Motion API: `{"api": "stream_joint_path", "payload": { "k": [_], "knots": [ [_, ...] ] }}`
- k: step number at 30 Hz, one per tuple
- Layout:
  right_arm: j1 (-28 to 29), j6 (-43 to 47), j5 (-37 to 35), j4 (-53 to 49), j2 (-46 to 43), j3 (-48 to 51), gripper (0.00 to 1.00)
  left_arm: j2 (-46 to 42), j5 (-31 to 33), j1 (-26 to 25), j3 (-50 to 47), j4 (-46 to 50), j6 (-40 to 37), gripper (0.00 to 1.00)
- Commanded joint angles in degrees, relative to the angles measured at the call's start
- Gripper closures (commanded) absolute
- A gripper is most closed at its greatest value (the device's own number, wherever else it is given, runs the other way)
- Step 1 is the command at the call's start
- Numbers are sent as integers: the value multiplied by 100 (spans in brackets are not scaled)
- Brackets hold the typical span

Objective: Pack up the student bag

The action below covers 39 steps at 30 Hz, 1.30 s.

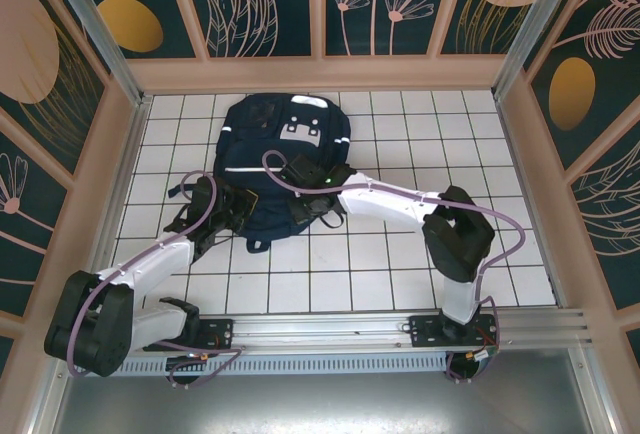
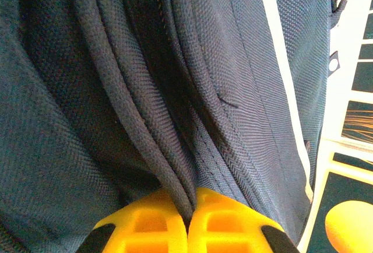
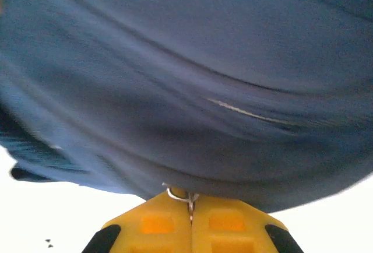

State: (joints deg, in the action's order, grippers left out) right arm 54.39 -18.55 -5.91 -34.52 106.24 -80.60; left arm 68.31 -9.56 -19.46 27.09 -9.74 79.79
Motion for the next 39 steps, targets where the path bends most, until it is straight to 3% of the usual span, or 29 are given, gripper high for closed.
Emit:
{"api": "stream_joint_path", "payload": {
  "k": [1, 8, 17, 23, 31, 39],
  "knots": [
    [-323, -142, -1542, -1250, -117, 31, 100, -77, 443, 35, 7, 85, -209, 100],
    [-1168, 367, -1950, -885, 51, -128, 100, -152, 468, 39, -1, 121, -323, 100],
    [-2007, 1013, -1787, -493, 1087, -1475, 100, -204, 469, 35, -2, 255, -385, 100],
    [-2239, 1421, -1097, -527, 1182, -1865, 100, -205, 490, 38, -24, 318, -425, 100],
    [-2482, 2108, -65, -344, 95, -729, 100, -149, 376, 39, 151, 490, -829, 100],
    [-2372, 1627, 477, -385, -1637, 1083, 100, 228, 330, 37, 442, 550, -1250, 100]
  ]
}}
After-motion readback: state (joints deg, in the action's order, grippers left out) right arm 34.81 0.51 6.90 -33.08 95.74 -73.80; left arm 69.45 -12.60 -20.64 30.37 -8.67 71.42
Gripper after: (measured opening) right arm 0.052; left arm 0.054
